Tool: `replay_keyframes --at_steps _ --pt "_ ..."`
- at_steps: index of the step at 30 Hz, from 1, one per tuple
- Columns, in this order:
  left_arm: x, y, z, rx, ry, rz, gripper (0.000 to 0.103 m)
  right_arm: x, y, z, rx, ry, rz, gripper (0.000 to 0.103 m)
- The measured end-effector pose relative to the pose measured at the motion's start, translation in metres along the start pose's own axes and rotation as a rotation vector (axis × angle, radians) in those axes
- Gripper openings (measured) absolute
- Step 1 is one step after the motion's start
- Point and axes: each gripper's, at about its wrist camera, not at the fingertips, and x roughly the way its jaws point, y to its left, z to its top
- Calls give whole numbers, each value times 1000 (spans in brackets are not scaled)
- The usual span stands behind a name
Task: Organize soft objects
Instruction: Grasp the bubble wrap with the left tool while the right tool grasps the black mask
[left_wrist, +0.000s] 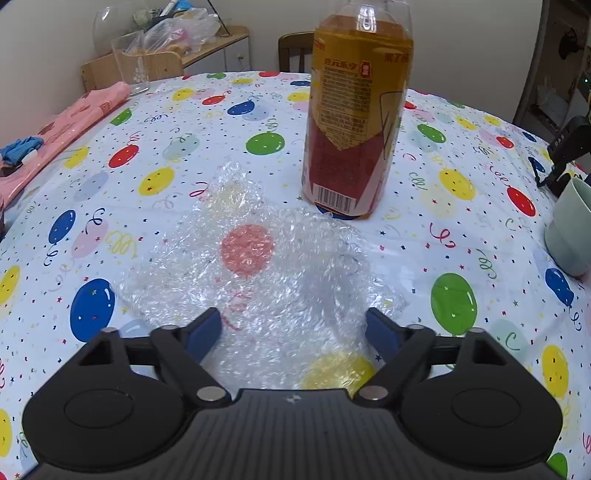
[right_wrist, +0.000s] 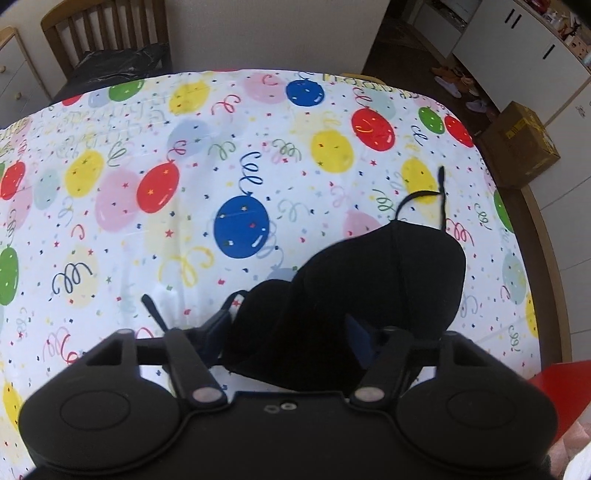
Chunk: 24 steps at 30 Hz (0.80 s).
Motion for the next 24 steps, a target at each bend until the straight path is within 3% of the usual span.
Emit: replay_keyframes --at_steps 4,6,12,18,24 --pt "-2 3 3 -16 -1 10 58 -3 5 -4 -17 -19 6 48" --pt "-3 6 4 -26 0 11 43 -5 6 -6 -27 -27 6 43" --pt "-5 12 6 -50 1 8 21 -17 3 -12 -38 -70 24 15" --pt "-8 15 9 -61 -2 -4 11 -37 -13 -19 -22 -125 96 10" --pt "-21 12 12 -48 -28 -9 11 -69 -31 -30 2 -187 182 8"
